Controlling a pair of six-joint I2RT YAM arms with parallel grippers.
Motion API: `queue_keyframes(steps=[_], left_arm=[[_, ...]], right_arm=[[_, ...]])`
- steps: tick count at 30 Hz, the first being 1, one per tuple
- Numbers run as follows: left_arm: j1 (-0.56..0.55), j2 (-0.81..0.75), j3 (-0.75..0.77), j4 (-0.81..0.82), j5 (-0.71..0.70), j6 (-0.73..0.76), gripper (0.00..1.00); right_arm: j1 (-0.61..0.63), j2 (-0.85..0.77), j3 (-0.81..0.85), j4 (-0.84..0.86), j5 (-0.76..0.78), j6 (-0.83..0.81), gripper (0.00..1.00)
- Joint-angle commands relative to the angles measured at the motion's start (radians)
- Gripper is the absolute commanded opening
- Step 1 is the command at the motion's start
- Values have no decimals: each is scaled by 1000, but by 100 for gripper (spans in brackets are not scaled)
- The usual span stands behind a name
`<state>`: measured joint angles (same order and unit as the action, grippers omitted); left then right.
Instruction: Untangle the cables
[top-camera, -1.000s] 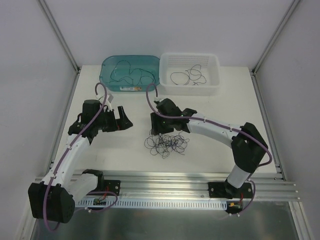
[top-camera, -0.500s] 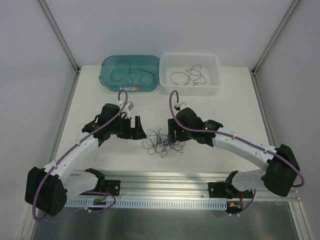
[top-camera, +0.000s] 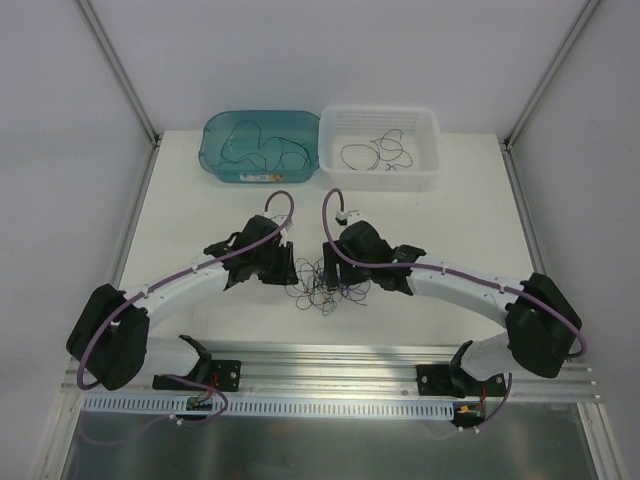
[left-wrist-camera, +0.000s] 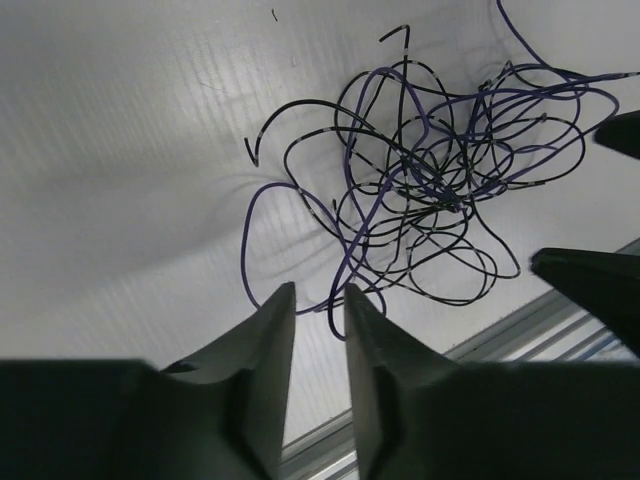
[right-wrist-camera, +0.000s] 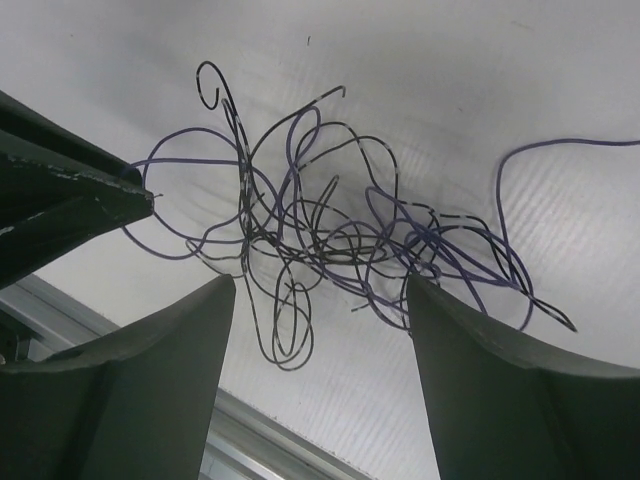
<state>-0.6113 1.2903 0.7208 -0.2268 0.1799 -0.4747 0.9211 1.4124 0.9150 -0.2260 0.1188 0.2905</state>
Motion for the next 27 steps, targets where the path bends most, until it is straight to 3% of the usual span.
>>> queue_keyframes(steps=[1,4,11,14,21,24,27], left_arm=[[-25,-3,25,52,-48,-25,19],[-39,-22,16,57,-57,-38,0],[-59,-74,-1,63,-59,-73,0],[-61,-114,-1,60,-53,-79,0],[-56,-290,84,-103,-129,-64,0],[-10,-348,172,-245,-212,-22,0],[83,-397,264,-368,-224,19,0]], right_arm=[[15,60,36,123,-22,-16,73],[24,121,56,165,-38,-10,74],[39,249,88,217,-12,21,75],[38,283,85,185,60,39,69],[-1,246,3,86,205,91,34],[-36,200,-28,54,228,104,27],[-77,157,-65,33,234,110,26]])
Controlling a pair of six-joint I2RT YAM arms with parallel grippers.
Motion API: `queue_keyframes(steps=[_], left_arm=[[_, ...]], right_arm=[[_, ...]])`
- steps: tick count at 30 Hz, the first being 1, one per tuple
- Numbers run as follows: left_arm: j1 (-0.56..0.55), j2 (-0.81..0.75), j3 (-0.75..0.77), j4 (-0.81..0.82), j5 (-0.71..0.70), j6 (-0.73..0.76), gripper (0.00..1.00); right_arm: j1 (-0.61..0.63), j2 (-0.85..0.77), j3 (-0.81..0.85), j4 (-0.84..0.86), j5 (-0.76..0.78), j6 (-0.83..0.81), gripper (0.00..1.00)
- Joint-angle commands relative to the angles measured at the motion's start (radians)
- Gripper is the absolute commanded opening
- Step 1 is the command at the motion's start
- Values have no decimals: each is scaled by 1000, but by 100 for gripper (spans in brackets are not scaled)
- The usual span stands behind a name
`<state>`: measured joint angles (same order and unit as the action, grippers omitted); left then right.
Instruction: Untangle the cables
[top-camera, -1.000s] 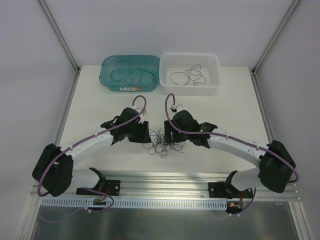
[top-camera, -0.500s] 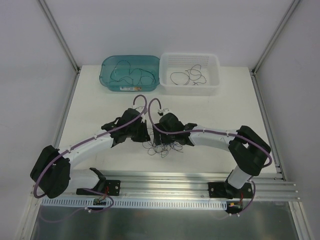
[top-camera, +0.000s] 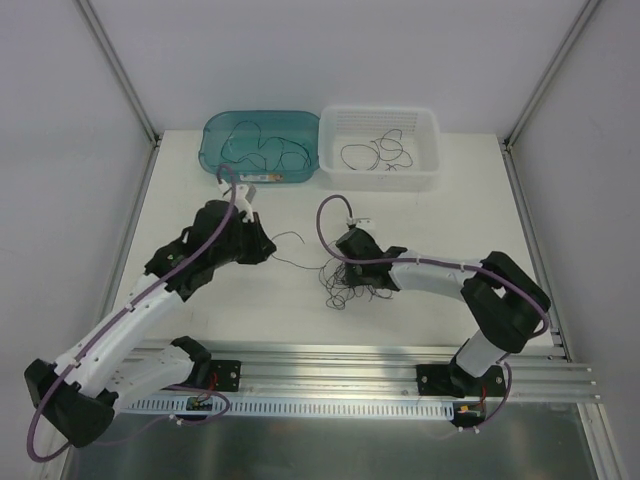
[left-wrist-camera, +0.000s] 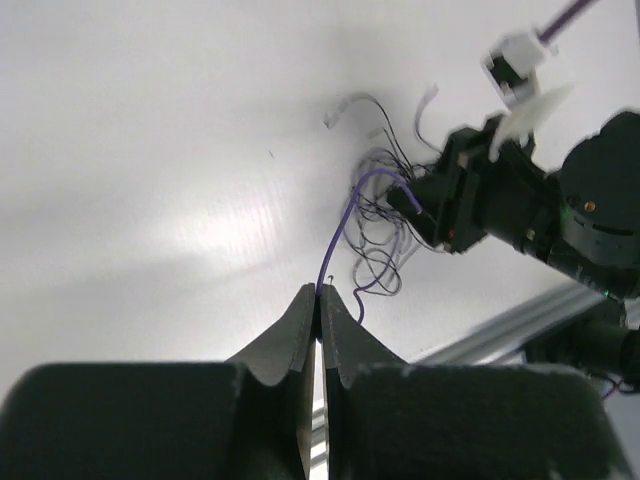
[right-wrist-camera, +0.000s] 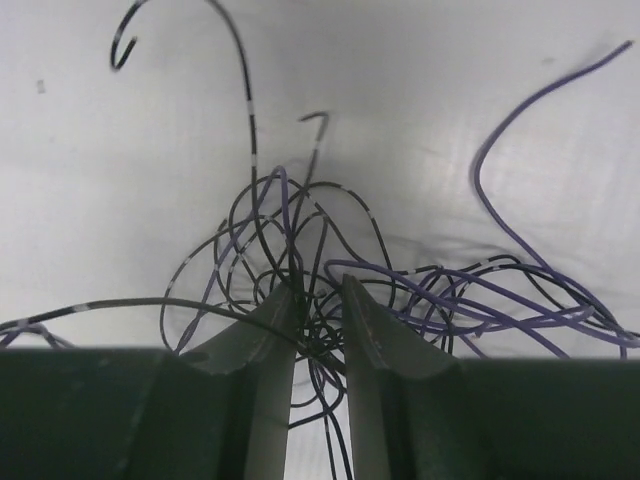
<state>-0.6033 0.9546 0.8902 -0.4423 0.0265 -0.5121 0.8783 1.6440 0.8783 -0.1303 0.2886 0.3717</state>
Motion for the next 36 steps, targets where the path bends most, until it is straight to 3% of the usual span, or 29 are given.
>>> queue_keyframes(steps=[1,4,11,16,23,27,29,30,33,35,36], left_arm=[[150,-76,136,-180,-69,69,0],[282,-103,225,-255,-94,132,0],[430,-57,420,-383,-284,234,0],[487,-14,539,-412,-578,283,0],[576,45,586,-412,-677,362,0],[580,42,508,-406,-642,362,0],[580,36,466,-398,-536,336,0],[580,24,440,-377,-385,327,0],[579,0,308,-313,-147,293,0],[579,-8,208,-291,-97,268,1],[579,-14,153,-273,-62,265,7]], right_arm=[[-47,-85,-47,-69,61,30,27],[-96,-128,-76,-89,58,35,27],[-208,-237,-139,-146,38,41,29],[-286,-320,-183,-176,24,27,31],[-387,-386,-205,-258,38,21,32],[-410,-412,-200,-293,64,4,34],[-410,-421,-193,-302,61,-11,34],[-410,-429,-188,-299,47,-20,35],[-386,-463,-170,-290,3,-62,40],[-352,-478,-133,-314,3,-80,45],[-342,-478,-122,-324,-2,-100,47]])
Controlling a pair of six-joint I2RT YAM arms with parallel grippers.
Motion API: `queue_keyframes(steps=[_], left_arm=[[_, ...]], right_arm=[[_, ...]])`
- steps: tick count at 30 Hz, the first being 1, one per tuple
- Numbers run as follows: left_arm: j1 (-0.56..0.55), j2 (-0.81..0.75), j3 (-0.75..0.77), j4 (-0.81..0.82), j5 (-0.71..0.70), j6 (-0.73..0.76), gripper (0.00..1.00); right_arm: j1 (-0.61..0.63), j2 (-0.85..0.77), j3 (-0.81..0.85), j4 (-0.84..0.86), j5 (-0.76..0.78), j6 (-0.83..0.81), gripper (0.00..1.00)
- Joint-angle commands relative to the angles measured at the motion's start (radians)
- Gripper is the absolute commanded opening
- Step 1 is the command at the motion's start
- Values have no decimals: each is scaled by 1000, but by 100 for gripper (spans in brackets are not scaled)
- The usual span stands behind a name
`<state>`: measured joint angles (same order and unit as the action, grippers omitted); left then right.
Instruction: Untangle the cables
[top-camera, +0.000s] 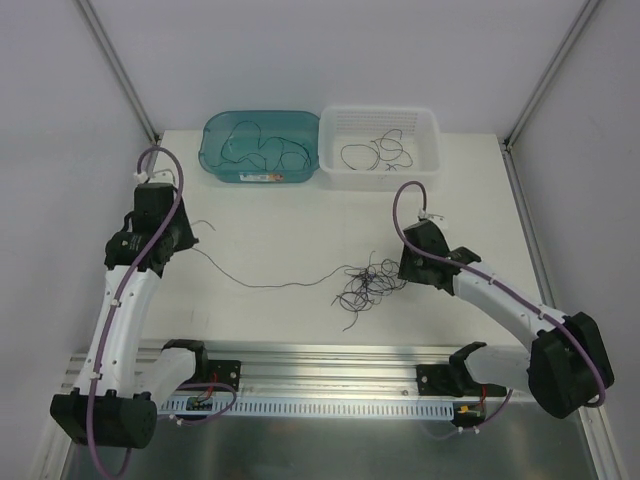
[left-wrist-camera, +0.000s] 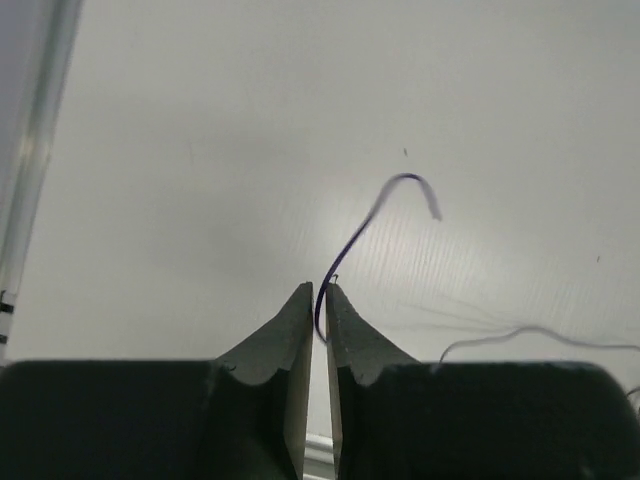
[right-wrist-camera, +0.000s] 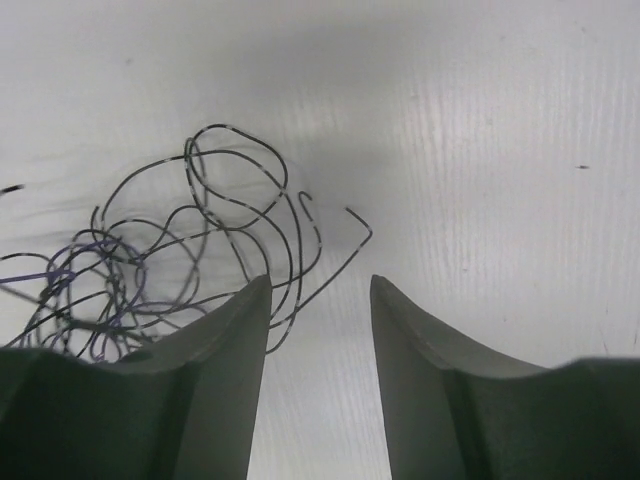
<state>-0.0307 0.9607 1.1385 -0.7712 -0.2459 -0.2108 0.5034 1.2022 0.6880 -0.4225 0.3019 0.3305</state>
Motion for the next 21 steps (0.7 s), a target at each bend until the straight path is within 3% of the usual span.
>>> queue_keyframes(steps=[1,2,5,6,9,10,14,21], left_arm=[[6,-20,-121,62,218,-44,11],[6,-20,-143,67,226,-47,20],[6,-19,-216,73,255,-50,35],[6,-20,-245,75,275,-55,48],[3,-34,-289,79,330,-65,70],[0,-37,-293,82,347,-67,82],[-90,-57,-312,186,537,-48,90],[-477,73,-275,404,539,-29,90]], right_arm=[[56,-41,79,-48,-23,-68,49],[69,-46,97,-58,-26,-73,52],[118,-76,116,-70,-43,-90,57],[129,-85,119,-70,-50,-94,59],[167,-116,128,-70,-76,-110,66],[185,-124,130,-68,-83,-116,68],[219,-161,122,-61,-101,-113,81],[224,-220,70,-24,-126,-76,97]])
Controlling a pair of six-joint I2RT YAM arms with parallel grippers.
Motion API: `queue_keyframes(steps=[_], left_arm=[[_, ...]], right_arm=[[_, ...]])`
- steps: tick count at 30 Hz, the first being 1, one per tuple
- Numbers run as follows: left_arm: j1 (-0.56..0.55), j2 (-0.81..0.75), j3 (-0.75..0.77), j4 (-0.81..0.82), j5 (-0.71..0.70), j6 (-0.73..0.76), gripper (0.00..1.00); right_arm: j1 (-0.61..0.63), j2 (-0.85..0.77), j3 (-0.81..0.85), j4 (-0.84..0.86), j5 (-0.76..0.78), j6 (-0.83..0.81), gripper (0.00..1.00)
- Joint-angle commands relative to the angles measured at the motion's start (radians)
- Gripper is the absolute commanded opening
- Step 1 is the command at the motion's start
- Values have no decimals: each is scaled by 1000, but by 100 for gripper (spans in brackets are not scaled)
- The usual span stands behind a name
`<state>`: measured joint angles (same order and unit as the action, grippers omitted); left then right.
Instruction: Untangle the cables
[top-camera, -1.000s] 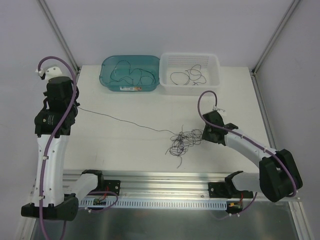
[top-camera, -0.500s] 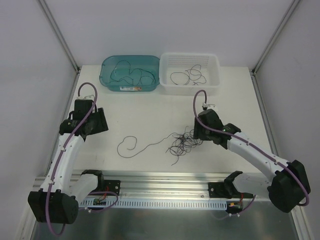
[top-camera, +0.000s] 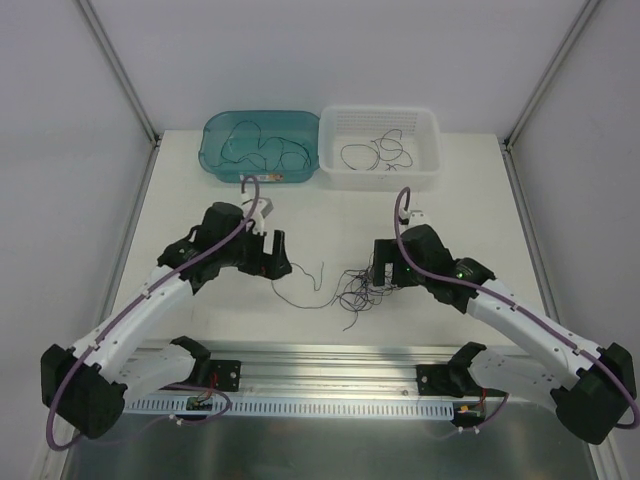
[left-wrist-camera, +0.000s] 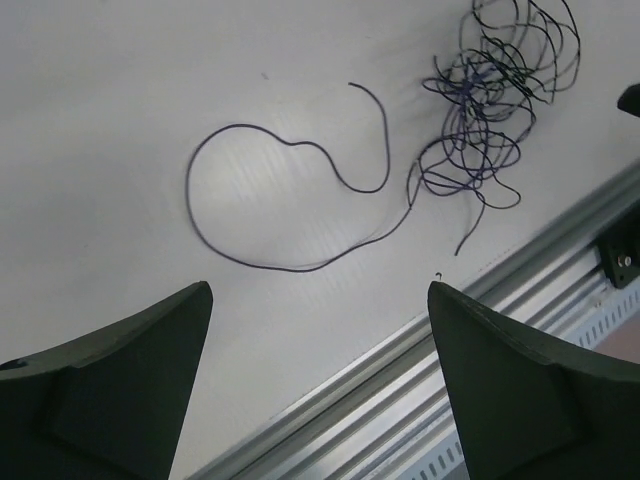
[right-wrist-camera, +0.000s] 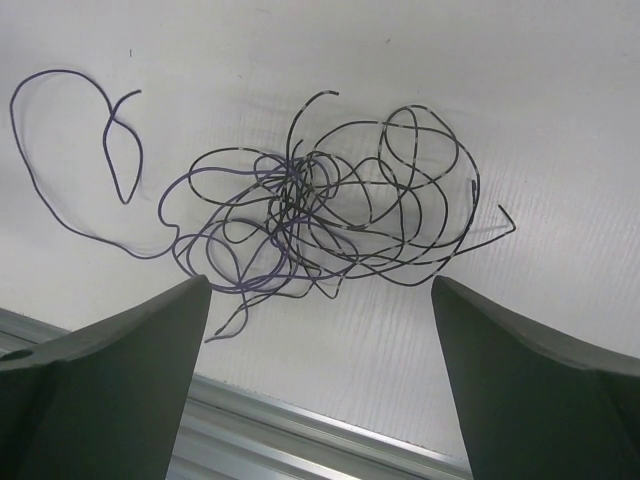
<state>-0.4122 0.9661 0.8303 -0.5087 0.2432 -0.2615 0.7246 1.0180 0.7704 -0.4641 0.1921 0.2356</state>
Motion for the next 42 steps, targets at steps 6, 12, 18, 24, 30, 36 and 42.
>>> queue_keyframes(steps=[6,12,18,24,30,36,42], left_arm=[[-296,305,127,257,1,48,82],[-421,537,243,314,-30,80,70],[-454,674,293,323,-76,74,56],[-461,715,276,340,-79,65,40],[-465,741,263,377,-74,53,14],[-473,697,236,384,-73,27,0],[-471,590,201,383,-94,2,0]], right_arm=[[3,-64,-40,21,-14,48,99],[4,-75,-59,38,-37,68,99],[4,-72,-82,76,-57,94,99],[4,-55,-118,140,-69,137,98],[4,-15,-149,220,-69,189,98],[29,97,-149,277,-42,234,98],[39,267,-115,303,6,290,95]])
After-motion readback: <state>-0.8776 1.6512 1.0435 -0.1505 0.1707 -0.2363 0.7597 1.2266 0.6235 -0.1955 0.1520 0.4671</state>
